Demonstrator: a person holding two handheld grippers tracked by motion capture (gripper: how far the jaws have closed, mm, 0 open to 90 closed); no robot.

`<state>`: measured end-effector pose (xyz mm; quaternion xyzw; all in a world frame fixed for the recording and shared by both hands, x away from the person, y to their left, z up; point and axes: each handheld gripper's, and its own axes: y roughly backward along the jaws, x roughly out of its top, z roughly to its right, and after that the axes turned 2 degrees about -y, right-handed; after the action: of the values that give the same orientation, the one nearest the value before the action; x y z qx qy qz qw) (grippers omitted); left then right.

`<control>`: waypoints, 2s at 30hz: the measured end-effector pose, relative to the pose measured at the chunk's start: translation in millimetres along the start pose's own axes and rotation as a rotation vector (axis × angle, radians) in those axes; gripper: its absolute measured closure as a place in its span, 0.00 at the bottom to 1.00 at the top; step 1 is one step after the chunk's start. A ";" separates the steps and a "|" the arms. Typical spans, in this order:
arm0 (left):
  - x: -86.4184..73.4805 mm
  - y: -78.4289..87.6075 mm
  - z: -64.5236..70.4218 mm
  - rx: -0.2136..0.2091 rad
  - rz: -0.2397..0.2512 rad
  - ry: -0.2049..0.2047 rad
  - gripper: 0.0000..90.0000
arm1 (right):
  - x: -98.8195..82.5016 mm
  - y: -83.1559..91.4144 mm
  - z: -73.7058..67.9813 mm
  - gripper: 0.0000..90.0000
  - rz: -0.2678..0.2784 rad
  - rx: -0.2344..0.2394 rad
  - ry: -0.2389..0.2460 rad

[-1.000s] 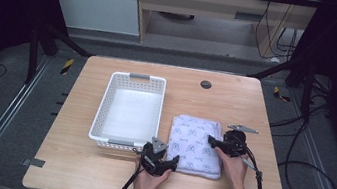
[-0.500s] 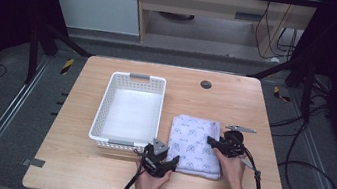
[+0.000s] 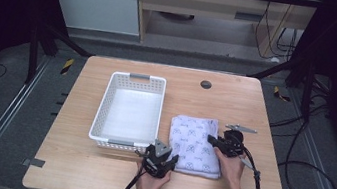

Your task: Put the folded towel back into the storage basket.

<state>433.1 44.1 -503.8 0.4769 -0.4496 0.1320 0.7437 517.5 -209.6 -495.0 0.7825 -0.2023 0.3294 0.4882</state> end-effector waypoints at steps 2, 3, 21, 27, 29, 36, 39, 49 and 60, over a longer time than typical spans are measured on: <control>0.2 0.9 -1.4 -0.011 0.006 0.009 0.80 | 1.7 3.3 -1.7 0.81 0.007 0.003 0.011; 0.1 1.4 -3.1 -0.022 0.007 0.019 0.81 | 3.9 8.3 -3.9 0.81 0.027 0.012 0.025; 19.1 30.4 10.4 -0.054 0.086 -0.036 0.82 | 17.4 64.9 -24.3 0.82 0.162 0.045 0.133; 31.1 40.4 14.0 -0.048 0.103 -0.074 0.82 | 23.0 76.9 -30.0 0.82 0.200 0.039 0.153; 36.3 43.1 12.8 -0.049 0.106 -0.080 0.82 | 25.1 80.0 -32.0 0.82 0.212 0.036 0.156; 52.6 55.8 8.5 -0.049 0.124 -0.104 0.82 | 36.5 92.4 -41.2 0.82 0.256 0.041 0.163; 59.8 62.6 6.0 -0.039 0.133 -0.117 0.82 | 43.5 97.0 -48.1 0.82 0.282 0.045 0.172; 76.0 81.3 -10.3 -0.031 0.152 -0.113 0.82 | 60.6 101.2 -70.6 0.82 0.315 0.052 0.196; 91.8 103.1 -24.5 -0.015 0.175 -0.122 0.82 | 80.7 103.4 -94.4 0.82 0.339 0.051 0.225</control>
<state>433.4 95.7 -373.4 0.4372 -0.5348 0.1638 0.7043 478.1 -170.1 -343.3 0.7076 -0.2672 0.4971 0.4252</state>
